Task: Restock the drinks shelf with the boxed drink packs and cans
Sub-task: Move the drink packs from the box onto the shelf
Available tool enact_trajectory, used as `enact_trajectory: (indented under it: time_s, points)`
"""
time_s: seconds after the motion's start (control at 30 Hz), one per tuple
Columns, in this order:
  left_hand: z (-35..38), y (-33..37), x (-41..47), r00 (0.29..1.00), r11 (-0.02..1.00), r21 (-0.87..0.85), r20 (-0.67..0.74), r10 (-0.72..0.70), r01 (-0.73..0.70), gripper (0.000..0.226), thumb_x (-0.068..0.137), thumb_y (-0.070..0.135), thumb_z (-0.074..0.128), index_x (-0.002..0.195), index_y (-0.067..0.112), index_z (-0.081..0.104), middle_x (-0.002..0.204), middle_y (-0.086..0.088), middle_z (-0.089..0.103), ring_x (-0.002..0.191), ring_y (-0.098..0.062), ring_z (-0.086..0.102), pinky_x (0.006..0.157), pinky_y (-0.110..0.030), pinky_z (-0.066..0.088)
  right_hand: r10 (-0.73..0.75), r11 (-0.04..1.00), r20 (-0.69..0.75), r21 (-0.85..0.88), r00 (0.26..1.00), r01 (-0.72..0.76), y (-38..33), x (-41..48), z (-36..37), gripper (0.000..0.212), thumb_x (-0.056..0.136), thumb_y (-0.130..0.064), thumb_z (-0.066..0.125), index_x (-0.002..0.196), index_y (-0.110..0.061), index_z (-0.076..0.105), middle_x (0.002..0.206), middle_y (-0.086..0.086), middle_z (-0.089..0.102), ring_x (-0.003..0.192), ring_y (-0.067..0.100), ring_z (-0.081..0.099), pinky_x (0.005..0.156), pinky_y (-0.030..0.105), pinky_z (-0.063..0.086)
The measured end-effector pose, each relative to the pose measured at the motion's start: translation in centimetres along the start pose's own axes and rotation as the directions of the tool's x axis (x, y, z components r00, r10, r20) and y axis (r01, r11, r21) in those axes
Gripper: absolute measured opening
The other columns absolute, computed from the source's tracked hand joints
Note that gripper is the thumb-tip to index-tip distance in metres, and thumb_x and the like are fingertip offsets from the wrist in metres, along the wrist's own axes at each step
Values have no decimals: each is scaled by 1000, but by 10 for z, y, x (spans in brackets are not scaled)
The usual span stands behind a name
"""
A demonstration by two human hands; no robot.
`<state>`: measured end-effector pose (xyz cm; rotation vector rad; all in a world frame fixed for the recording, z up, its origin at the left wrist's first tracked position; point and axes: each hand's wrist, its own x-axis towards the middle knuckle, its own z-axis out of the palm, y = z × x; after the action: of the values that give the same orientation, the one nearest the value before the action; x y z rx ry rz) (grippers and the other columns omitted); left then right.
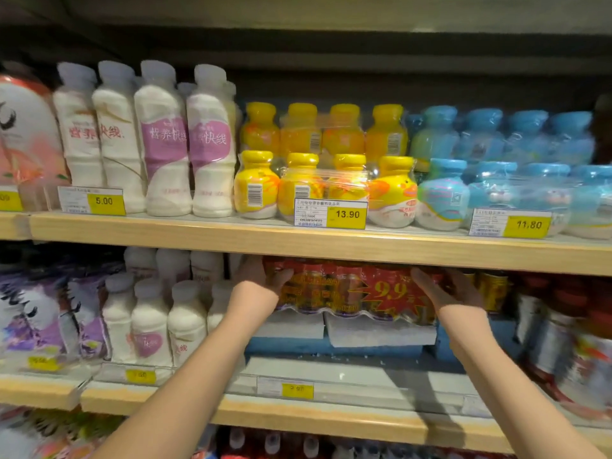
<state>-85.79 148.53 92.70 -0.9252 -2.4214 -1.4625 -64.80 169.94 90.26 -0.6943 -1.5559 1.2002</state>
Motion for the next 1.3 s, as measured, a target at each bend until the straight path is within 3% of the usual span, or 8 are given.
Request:
enact_trajectory:
  time_s: [0.1, 0.23, 0.37, 0.6, 0.73, 1.0, 1.17, 1.3]
  points:
    - [15, 0, 21, 1000, 999, -26, 17, -22, 23, 53, 90, 29, 73, 133, 5, 56, 137, -15, 60, 129, -33, 53, 101, -29, 37, 13, 999, 25, -39, 1000, -12, 9, 24, 6, 47, 87, -36, 80, 128, -20, 65, 129, -2, 64, 120, 20, 56, 97, 31, 38]
    - [26, -4, 33, 999, 999, -40, 39, 37, -35, 44, 94, 25, 69, 133, 9, 59, 134, -12, 63, 128, -31, 54, 99, -27, 35, 15, 1000, 101, 19, 995, -17, 18, 39, 13, 41, 87, -33, 81, 124, -20, 69, 122, -5, 70, 115, 16, 62, 96, 31, 40]
    - [35, -16, 43, 995, 995, -51, 39, 87, -84, 39, 93, 21, 69, 130, 11, 61, 132, -9, 64, 128, -27, 54, 97, -22, 30, 56, 996, 171, 62, 984, -68, 29, 52, 20, 36, 83, -34, 84, 116, -33, 69, 114, -17, 71, 106, -1, 61, 98, 29, 42]
    - [51, -40, 59, 999, 996, 70, 16, 49, -50, 51, 88, 27, 74, 133, 11, 57, 133, -11, 63, 129, -32, 53, 108, -40, 40, 87, 996, 177, -25, 980, -84, 51, 67, 35, 49, 89, -31, 79, 134, -20, 63, 121, -6, 63, 116, 14, 55, 98, 30, 39]
    - [56, -48, 60, 996, 987, 131, 28, 85, -88, 51, 89, 26, 71, 134, 10, 53, 134, -12, 60, 129, -32, 51, 107, -39, 37, 116, 990, 196, -98, 974, -98, 55, 73, 35, 49, 90, -33, 77, 135, -22, 60, 122, -5, 59, 118, 15, 52, 98, 31, 38]
    - [62, -51, 63, 998, 971, 235, 37, 46, -53, 54, 94, 32, 66, 138, 7, 49, 135, -16, 58, 131, -36, 47, 106, -42, 38, 88, 936, 189, -351, 978, -16, 55, 72, 35, 69, 88, -58, 70, 143, -20, 55, 140, 6, 62, 131, 31, 56, 110, 48, 46]
    - [63, -41, 55, 1000, 945, 326, 15, 9, -13, 51, 96, 31, 63, 137, 6, 46, 133, -18, 57, 123, -37, 52, 98, -43, 43, 57, 884, 161, -466, 985, 25, 49, 64, 36, 63, 92, -50, 70, 143, -18, 54, 140, 7, 63, 130, 34, 57, 103, 39, 46]
    - [64, -37, 45, 1000, 929, 370, 9, 9, -12, 51, 97, 24, 56, 142, 9, 38, 139, -19, 50, 127, -40, 47, 97, -48, 43, 84, 871, 152, -491, 985, 2, 45, 58, 33, 75, 89, -42, 75, 151, -11, 46, 144, 10, 60, 132, 34, 55, 105, 40, 45]
